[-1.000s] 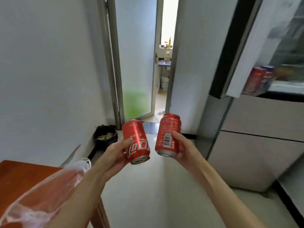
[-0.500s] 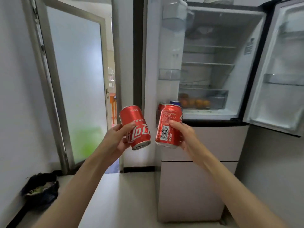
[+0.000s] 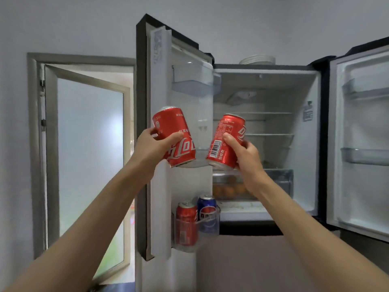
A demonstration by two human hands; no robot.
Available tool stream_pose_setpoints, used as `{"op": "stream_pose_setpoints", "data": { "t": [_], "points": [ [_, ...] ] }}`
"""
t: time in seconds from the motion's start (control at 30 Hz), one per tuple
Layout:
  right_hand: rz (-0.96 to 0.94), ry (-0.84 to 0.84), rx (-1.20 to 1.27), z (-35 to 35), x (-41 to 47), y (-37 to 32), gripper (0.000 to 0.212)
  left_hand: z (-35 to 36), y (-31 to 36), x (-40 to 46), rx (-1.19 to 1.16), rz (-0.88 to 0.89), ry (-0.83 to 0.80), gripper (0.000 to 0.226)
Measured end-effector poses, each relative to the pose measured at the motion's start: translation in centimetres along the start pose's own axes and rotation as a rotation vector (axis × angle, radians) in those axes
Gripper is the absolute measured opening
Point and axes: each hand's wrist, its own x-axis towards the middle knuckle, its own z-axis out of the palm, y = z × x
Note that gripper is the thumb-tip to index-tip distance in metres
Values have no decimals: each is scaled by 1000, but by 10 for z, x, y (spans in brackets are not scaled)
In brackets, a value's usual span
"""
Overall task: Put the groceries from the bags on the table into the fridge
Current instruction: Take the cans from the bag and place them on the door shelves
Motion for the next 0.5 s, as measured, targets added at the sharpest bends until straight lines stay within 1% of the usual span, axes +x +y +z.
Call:
{"op": "stream_pose_setpoints", "data": {
  "t": [0.1,0.2,0.27,0.33,0.37,0.47,0.5],
  "points": [
    [-57,-3,28,-1,48,-8,58,19,9,38,37,79,-5,57],
    [-91,-38,13,1,91,-13,57,42,11,72,87,118,12,61],
    [-84,-68,-2,2,117,-10,58,57,6,91,168,157,46,63],
    [-81,-100,-48,3,138,-2,54,69,-5,106,295,224,110,67],
    [-86,-126,-76,2,147,4,48,74,-12,112,368,251,148,70],
    [-108,-214,-176,0,169,23,18,85,-31,122,502,275,232,75],
    [-106,-244,-192,-2,175,29,15,88,-37,124,532,264,249,75]
  ]
}}
